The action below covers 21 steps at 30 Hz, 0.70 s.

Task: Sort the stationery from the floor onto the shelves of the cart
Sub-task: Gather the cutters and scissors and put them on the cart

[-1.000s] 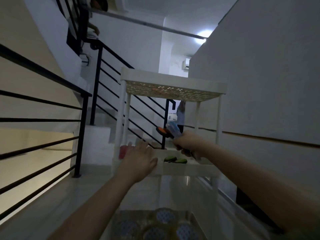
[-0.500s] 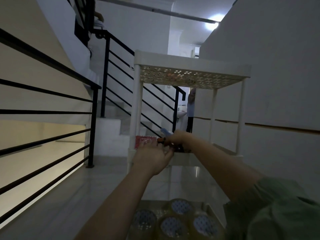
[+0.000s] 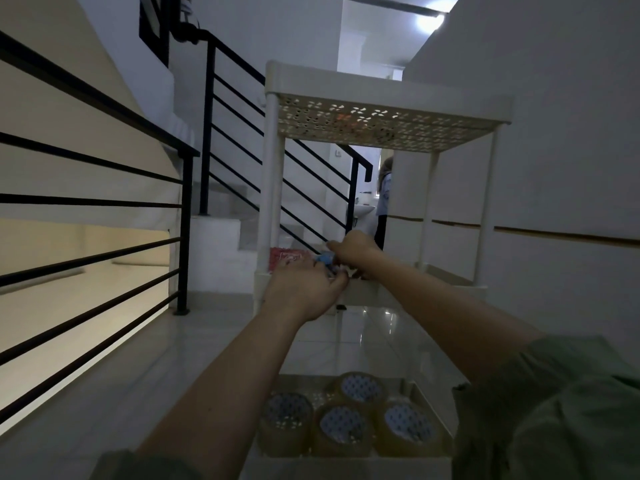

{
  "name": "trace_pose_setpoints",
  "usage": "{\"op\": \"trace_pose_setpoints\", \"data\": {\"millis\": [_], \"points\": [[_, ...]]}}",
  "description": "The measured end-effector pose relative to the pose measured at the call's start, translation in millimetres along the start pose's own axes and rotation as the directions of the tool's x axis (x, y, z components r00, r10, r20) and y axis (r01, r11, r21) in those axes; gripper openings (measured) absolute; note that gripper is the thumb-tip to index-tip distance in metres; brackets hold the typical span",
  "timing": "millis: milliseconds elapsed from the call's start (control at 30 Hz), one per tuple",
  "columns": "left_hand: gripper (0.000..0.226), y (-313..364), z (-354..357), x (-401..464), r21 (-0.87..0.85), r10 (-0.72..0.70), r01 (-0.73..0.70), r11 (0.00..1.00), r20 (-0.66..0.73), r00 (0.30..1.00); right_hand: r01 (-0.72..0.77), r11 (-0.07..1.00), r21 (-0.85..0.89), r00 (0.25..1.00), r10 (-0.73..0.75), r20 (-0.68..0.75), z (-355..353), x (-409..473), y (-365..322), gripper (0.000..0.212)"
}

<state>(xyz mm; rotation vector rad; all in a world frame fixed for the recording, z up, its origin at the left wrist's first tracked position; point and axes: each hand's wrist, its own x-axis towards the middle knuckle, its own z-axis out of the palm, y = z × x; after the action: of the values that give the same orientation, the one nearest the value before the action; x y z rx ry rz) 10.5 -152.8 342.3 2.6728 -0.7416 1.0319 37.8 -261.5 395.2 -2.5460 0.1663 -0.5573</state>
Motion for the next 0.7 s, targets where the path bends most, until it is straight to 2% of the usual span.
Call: {"op": "trace_pose_setpoints", "data": {"millis": [33, 100, 167, 233, 267, 333, 433, 567, 700], "points": [[0.050, 0, 0, 0, 0.033, 0.011, -0.010, 0.999, -0.009, 1.000, 0.006, 1.000, -0.016, 0.999, -0.007, -0.032, -4, 1, 3, 0.035], [0.050, 0, 0, -1, 0.088, 0.038, -0.038, 0.995, -0.002, 0.999, -0.030, 0.978, -0.206, 0.999, 0.020, -0.050, -12, 2, 13, 0.029], [0.048, 0, -2, -2, 0.097, 0.052, -0.055, 0.994, 0.034, 0.998, -0.129, 0.894, -0.429, 0.990, 0.141, -0.005, -19, -1, 26, 0.037], [0.050, 0, -3, -2, 0.105, 0.048, -0.053, 0.993, 0.048, 0.998, -0.164, 0.837, -0.521, 0.959, 0.259, 0.114, -22, -5, 35, 0.050], [0.051, 0, -2, -2, 0.105, 0.041, -0.046, 0.993, 0.048, 0.998, -0.157, 0.830, -0.535, 0.944, 0.286, 0.166, -23, -8, 36, 0.054], [0.053, 0, -1, -1, 0.090, 0.032, -0.036, 0.995, 0.043, 0.999, -0.108, 0.844, -0.526, 0.950, 0.244, 0.195, -23, -11, 36, 0.050], [0.054, -1, 1, 0, 0.078, 0.036, -0.038, 0.996, 0.023, 0.999, -0.019, 0.890, -0.455, 0.980, 0.106, 0.166, -23, -9, 34, 0.026], [0.053, -1, 0, 0, 0.074, 0.019, -0.022, 0.997, 0.039, 0.999, 0.009, 0.908, -0.418, 0.984, 0.067, 0.167, -26, -9, 42, 0.039], [0.054, 1, -2, 0, 0.060, -0.001, -0.004, 0.998, 0.069, 0.998, 0.069, 0.948, -0.312, 0.990, -0.027, 0.138, -28, -15, 49, 0.035]]}}
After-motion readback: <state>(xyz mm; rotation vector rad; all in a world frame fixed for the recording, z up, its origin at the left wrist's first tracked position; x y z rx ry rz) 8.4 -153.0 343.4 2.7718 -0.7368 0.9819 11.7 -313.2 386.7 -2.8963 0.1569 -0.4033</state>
